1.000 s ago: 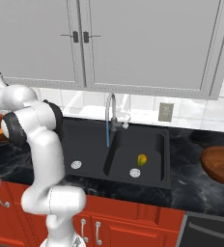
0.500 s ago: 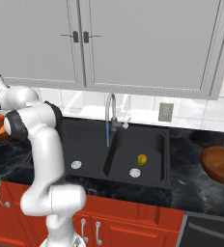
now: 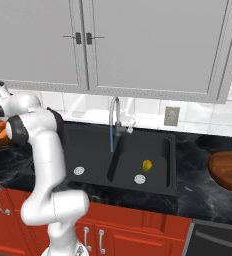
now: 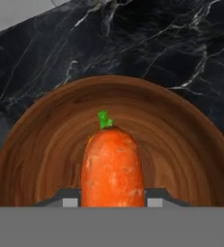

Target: Pick the carrots from the sink and place them in one bowl. Place the mango in the other bowl. Then turn off the sink faucet.

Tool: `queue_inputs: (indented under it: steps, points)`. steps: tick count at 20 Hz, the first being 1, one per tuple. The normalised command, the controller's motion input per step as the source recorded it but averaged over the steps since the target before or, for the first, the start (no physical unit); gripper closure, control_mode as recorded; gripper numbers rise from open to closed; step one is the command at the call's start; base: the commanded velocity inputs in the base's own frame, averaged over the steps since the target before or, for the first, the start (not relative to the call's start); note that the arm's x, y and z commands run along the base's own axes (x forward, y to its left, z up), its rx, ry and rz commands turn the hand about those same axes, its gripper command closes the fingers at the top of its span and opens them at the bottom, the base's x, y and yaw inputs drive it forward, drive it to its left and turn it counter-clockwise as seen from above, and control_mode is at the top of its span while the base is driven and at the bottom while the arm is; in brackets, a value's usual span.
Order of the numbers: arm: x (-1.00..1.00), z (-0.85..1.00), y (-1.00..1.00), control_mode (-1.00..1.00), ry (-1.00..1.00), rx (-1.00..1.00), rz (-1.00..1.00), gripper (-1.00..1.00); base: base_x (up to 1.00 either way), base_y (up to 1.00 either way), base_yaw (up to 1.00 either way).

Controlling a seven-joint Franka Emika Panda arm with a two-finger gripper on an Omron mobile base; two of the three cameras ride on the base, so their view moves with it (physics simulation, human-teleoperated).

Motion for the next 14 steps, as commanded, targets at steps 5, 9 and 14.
queue_inputs:
  steps: [5, 9, 14]
  points:
    - [0.33, -0.17, 0.57, -1.0, 0.02, -0.02, -0.11, 1.0, 0.0, 0.0, 0.0]
    - [0.22, -0.09, 0.38, -1.0, 0.02, -0.02, -0.11, -1.0, 0.0, 0.0, 0.0]
    - [-0.07, 0.02, -0.08, -1.0, 0.0, 0.0, -0.09, -1.0, 0.0, 0.0, 0.0]
